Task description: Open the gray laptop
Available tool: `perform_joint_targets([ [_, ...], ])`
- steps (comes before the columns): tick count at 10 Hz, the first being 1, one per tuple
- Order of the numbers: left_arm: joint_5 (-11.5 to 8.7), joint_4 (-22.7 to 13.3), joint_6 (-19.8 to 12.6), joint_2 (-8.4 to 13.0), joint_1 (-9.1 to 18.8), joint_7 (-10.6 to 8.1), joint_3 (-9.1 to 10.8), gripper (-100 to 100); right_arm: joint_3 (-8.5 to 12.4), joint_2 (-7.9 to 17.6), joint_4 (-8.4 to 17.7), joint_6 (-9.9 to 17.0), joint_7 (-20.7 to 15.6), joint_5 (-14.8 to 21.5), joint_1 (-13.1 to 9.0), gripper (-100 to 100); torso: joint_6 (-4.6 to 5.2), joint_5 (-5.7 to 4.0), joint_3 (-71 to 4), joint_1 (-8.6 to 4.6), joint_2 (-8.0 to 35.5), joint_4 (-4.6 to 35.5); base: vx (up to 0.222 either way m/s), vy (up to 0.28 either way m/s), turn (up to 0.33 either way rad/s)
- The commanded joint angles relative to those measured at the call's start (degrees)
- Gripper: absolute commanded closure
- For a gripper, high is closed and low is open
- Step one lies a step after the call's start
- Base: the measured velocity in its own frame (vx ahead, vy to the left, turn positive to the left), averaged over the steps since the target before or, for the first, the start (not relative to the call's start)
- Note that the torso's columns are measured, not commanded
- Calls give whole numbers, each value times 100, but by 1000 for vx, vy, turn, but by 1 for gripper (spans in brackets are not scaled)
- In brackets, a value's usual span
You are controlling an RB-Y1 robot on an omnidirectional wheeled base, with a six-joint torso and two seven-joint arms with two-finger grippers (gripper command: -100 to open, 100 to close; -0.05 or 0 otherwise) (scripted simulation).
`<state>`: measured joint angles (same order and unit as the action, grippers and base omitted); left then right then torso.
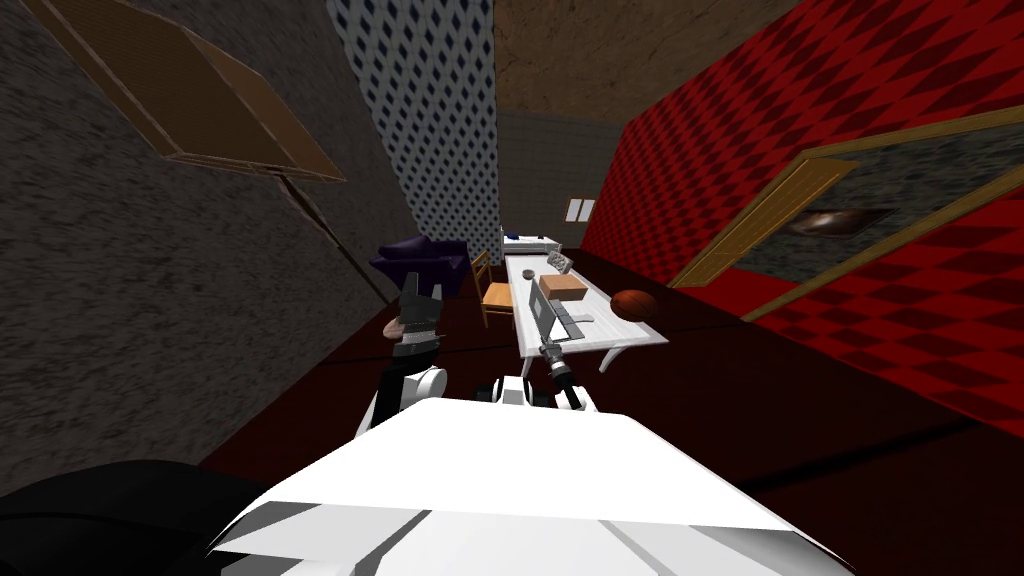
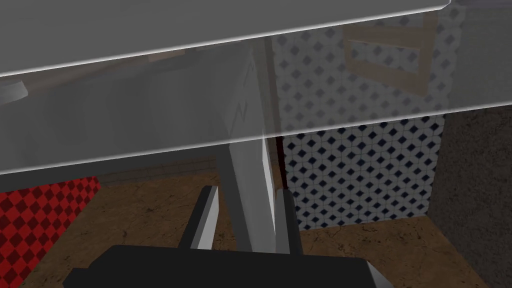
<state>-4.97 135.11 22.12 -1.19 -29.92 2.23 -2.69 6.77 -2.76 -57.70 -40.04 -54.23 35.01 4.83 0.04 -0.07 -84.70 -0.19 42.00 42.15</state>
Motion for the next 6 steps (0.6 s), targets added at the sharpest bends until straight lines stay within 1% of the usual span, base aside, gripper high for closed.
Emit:
perform_joint_targets([
  [1, 0, 0, 0, 0, 0, 0, 0, 0, -65, 8, 215, -71, 371, -276, -42, 100, 0, -2, -2, 0, -4, -5, 2, -40, 22],
  [3, 0, 0, 0, 0, 0, 0, 0, 0, -119, 9, 384, -143, 634, -484, -87, 100, 2, -6, -4, -6, -9, -12, 7, -39, 22],
  [4, 0, 0, 0, 0, 0, 0, 0, 0, -122, -8, 289, -154, 524, -411, -82, 100, 4, -6, -5, -9, -12, -15, -5, -15, 9],
  [5, 0, 0, 0, 0, 0, 0, 0, 0, -183, -6, 472, -317, 835, -625, -74, 100, 2, -2, -4, 1, -7, -8, 19, -22, 37],
  [6, 0, 0, 0, 0, 0, 0, 0, 0, -183, -6, 472, -317, 835, -625, -74, 100, -7, -7, -4, 5, -9, -14, 23, -31, 23],
])
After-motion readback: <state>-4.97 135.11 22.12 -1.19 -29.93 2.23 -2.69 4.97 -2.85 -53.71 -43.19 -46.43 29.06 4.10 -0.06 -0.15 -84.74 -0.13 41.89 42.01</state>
